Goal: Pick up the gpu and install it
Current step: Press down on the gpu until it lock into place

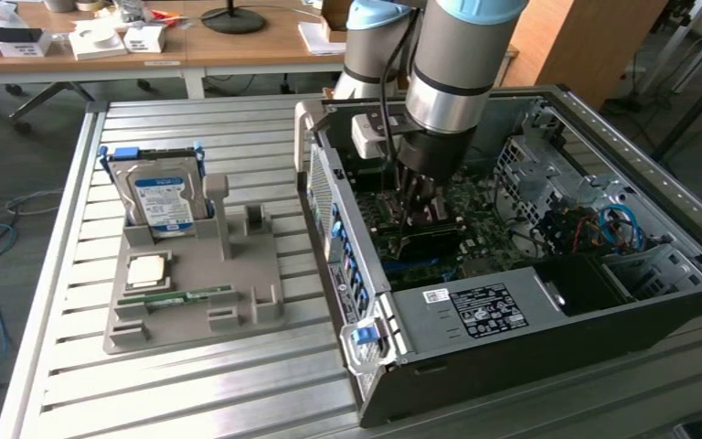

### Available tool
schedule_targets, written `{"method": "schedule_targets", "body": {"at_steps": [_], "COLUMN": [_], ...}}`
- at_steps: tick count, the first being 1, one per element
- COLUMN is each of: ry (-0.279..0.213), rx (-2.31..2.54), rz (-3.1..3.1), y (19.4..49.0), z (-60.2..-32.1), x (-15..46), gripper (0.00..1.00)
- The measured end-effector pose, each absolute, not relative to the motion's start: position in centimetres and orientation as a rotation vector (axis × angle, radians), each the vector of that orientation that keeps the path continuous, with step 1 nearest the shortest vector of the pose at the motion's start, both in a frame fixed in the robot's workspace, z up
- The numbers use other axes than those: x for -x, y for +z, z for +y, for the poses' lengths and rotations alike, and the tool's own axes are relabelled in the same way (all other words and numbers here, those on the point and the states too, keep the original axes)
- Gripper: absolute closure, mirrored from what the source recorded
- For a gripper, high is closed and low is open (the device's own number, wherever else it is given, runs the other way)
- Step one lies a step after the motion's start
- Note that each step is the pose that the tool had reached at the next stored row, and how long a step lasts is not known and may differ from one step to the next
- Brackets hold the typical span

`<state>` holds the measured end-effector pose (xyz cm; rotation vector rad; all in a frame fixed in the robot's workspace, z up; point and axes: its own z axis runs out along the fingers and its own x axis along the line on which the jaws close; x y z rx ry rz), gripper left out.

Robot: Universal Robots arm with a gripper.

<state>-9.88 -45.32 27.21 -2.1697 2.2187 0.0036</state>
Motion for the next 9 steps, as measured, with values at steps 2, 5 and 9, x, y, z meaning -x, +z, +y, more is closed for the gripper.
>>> {"method": "schedule_targets", "body": {"at_steps": [2, 5, 9], "ry": [0.004, 0.004, 0.004], "rx": [2.170, 2.169, 2.170], "rz": [2.219, 2.218, 2.219], "y": [27.21, 27.09, 27.03], "z": [-45.32, -45.31, -45.31], "x": [9.88, 9.88, 9.88], "gripper": [0.89, 0.89, 0.89]}}
